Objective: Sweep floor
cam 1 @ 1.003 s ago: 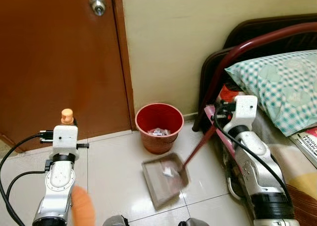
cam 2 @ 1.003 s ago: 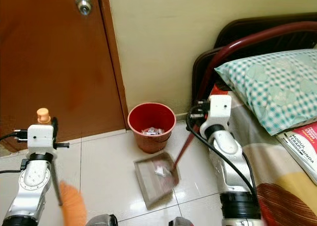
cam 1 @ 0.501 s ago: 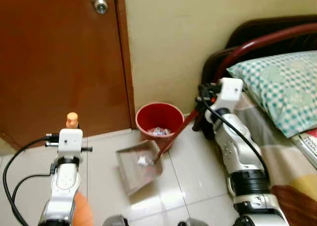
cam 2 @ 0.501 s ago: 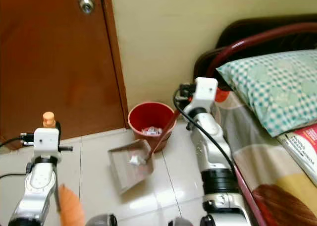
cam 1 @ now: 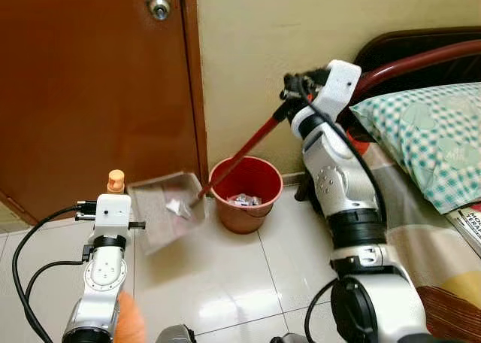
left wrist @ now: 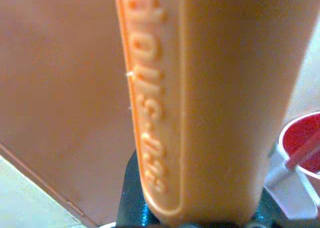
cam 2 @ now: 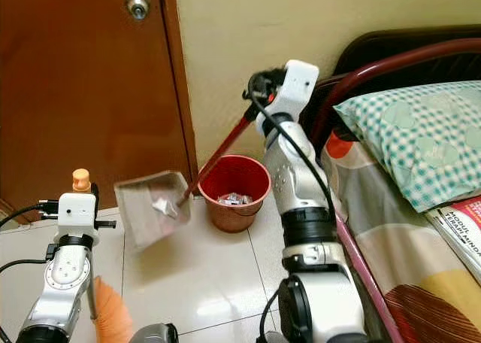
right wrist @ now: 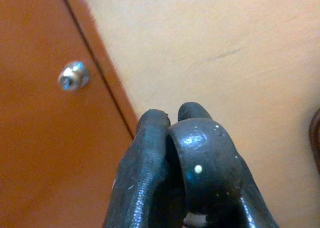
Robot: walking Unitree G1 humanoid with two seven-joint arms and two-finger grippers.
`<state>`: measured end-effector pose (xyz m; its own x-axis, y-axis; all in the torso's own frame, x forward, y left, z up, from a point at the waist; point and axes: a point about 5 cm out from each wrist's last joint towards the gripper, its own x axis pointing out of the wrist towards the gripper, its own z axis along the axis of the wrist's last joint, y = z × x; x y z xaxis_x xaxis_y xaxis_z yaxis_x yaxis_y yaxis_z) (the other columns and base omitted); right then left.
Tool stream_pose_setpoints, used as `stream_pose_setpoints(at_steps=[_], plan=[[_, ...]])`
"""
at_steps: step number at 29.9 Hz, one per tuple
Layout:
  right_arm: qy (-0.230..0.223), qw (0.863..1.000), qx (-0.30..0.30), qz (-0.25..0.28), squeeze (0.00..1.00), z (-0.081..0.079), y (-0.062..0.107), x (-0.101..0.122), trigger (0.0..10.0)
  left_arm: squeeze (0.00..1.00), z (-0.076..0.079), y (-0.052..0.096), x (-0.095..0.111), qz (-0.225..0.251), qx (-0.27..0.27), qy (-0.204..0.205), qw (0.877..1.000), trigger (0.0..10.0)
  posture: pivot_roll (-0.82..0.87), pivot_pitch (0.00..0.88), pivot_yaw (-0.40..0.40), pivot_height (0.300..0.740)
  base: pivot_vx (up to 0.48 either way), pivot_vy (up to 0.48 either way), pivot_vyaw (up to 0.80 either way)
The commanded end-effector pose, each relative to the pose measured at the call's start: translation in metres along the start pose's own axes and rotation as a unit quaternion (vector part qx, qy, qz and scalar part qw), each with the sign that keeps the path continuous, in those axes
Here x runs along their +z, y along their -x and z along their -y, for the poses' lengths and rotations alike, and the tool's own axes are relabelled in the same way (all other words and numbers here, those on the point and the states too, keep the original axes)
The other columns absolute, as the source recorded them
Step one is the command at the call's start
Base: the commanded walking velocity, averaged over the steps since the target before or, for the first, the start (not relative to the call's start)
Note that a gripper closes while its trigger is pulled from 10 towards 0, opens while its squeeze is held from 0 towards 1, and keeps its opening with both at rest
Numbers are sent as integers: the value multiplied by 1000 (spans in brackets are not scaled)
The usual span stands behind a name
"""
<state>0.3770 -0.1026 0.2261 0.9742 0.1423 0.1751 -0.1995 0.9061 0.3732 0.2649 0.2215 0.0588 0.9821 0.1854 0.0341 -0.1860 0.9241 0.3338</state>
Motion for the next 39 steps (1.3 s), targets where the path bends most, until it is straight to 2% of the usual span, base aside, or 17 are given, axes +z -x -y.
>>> stream_pose_setpoints(at_steps=[1, 7, 16, 25, 30, 31, 32, 33, 35, 39], plan=[[-13, 999, -10, 41, 0, 3, -5, 21, 10000, 0, 4, 1, -3, -8, 0, 8, 1000, 10000, 1, 33, -52, 740, 0, 0, 0], [-21, 994, -42, 96, 0, 16, -14, 52, 10000, 0, 6, -2, -2, -8, -7, 8, 1000, 10000, 2, 30, -46, 740, 0, 0, 0], [-24, 988, -55, 146, 0, 24, -18, 77, 10000, 0, 8, -4, -1, -7, -12, 10, 1000, 10000, 3, 27, -43, 740, 0, 0, 0], [72, 978, -63, 185, 0, 37, -13, 89, 10000, 0, 10, -4, 2, -3, -18, 16, 1000, 10000, 9, 36, -35, 740, 0, 0, 0], [90, 975, -69, 190, 0, 43, -11, 88, 10000, 0, 9, -3, 2, -3, -20, 15, 1000, 10000, 10, 42, -30, 740, 0, 0, 0], [100, 974, -70, 192, 0, 45, -10, 88, 10000, 0, 9, -3, 2, -3, -21, 15, 1000, 10000, 10, 42, -30, 740, 0, 0, 0], [129, 970, -65, 197, 0, 45, -8, 87, 10000, 0, 9, -3, 2, -4, -22, 15, 1000, 10000, 12, 45, -28, 740, 0, 0, 0], [129, 970, -65, 197, 0, 45, -8, 87, 10000, 0, 9, -3, 2, -4, -22, 15, 1000, 10000, 12, 45, -28, 740, 0, 0, 0], [181, 962, -48, 199, 0, 44, -5, 80, 10000, 0, 9, -3, 2, -4, -25, 17, 1000, 10000, 12, 50, -27, 740, 0, 0, 0], [205, 959, -34, 192, 0, 43, 0, 70, 10000, 0, 10, -4, 6, 0, -29, 22, 999, 10000, 12, 62, -24, 740, 0, 0, 0]])
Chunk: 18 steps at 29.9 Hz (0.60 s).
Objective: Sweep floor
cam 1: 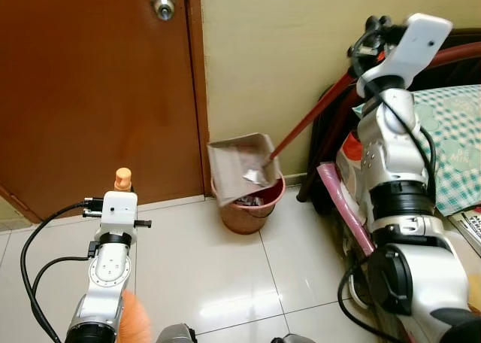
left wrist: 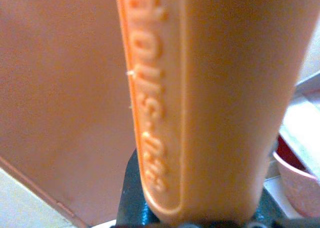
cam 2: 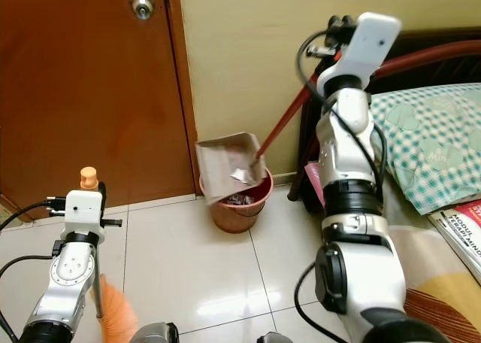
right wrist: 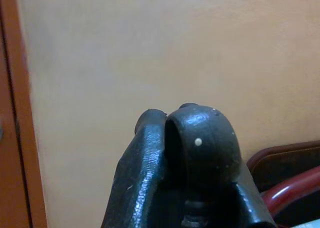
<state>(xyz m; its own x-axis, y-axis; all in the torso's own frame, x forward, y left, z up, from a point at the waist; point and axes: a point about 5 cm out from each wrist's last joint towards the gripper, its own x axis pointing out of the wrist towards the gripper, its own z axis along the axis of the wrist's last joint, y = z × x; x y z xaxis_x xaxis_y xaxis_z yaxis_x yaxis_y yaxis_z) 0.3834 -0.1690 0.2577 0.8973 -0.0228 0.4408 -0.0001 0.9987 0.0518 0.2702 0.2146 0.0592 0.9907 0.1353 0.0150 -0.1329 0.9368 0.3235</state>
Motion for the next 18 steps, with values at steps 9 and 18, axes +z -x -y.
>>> stream_pose_setpoints(at_steps=[9, 18], plan=[[102, 988, 88, 76, 0, -19, 14, 10, 10000, 0, 3, 1, 2, -1, -10, 14, 1000, 10000, 8, 70, -19, 740, 0, 0, 0], [145, 970, 139, 137, 0, -46, 22, 22, 10000, 0, 4, 1, 4, -1, -12, 16, 1000, 10000, 6, 77, -21, 740, 0, 0, 0]])
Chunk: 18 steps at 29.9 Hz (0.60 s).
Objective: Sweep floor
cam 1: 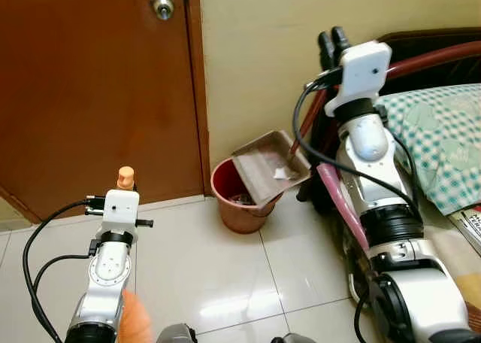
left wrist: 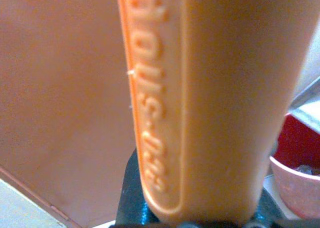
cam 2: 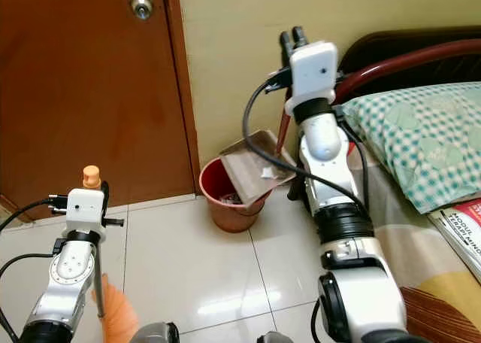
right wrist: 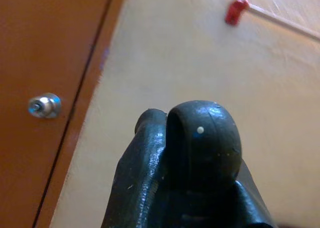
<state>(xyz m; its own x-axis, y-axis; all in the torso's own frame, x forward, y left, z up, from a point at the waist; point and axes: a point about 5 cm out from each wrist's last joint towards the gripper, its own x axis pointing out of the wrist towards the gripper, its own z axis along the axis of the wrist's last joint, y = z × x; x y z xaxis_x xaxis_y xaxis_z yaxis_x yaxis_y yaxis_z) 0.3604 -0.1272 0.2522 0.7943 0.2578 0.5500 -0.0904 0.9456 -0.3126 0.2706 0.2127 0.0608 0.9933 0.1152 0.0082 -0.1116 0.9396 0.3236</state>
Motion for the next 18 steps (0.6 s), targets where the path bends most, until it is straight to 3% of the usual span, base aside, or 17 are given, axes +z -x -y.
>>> stream_pose_setpoints(at_steps=[1, 18], plan=[[19, 999, 0, 50, 0, 2, -6, 19, 10000, 0, 3, 1, 1, -1, -1, 16, 1000, 10000, 6, 77, -21, 740, 0, 0, 0], [-28, 993, 25, 111, 0, -43, -20, 46, 10000, 0, 6, 1, 2, -6, 0, 27, 1000, 10000, 13, 76, -39, 740, 0, 0, 0]])
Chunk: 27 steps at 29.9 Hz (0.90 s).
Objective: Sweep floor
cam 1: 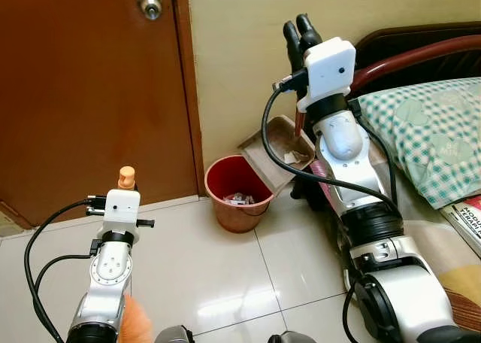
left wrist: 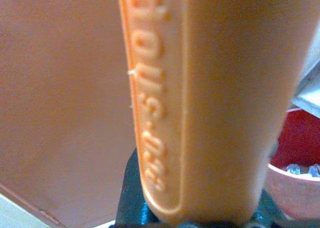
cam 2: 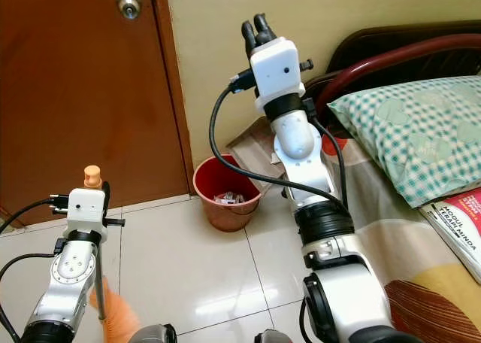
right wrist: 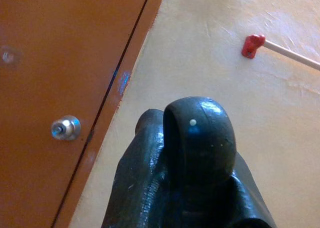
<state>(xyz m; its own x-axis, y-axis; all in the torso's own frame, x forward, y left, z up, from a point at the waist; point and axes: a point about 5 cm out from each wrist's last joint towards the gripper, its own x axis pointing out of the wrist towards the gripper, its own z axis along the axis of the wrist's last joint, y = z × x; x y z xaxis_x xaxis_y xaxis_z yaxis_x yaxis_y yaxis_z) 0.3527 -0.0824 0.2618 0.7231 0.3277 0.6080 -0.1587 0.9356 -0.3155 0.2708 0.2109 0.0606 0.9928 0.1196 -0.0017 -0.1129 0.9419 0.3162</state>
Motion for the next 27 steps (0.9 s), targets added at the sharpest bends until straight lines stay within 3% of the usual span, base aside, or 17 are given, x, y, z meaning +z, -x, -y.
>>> stream_pose_setpoints(at_steps=[1, 2, 5, 9, 11, 14, 27], plan=[[-17, 998, -1, 61, 0, -8, -11, 25, 10000, 0, 4, 1, 1, -2, 2, 25, 1000, 10000, 13, 76, -39, 740, 0, 0, 0], [-17, 998, -1, 61, 0, -8, -11, 25, 10000, 0, 4, 1, 1, -2, 2, 25, 1000, 10000, 13, 76, -39, 740, 0, 0, 0], [-45, 996, 37, 68, 0, -41, -4, 28, 10000, 0, 4, 2, 2, -2, 2, 26, 1000, 10000, 16, 80, -42, 740, 0, 0, 0], [-49, 994, 76, 66, 0, -56, 4, 25, 10000, 0, 4, 2, 2, -2, 2, 26, 1000, 10000, 20, 81, -44, 740, 0, 0, 0], [-28, 991, 114, 64, 0, -66, 19, 17, 10000, 0, 4, 2, 2, -2, 2, 26, 1000, 10000, 21, 82, -45, 740, 0, 0, 0], [-12, 990, 127, 62, 0, -66, 28, 11, 10000, 0, 4, 2, 2, -2, 3, 27, 1000, 10000, 21, 82, -45, 740, 0, 0, 0], [12, 982, 164, 92, 0, -79, 40, 16, 10000, 0, 3, 2, 2, -3, -1, 24, 1000, 10000, 22, 81, -38, 740, 0, 0, 0]])
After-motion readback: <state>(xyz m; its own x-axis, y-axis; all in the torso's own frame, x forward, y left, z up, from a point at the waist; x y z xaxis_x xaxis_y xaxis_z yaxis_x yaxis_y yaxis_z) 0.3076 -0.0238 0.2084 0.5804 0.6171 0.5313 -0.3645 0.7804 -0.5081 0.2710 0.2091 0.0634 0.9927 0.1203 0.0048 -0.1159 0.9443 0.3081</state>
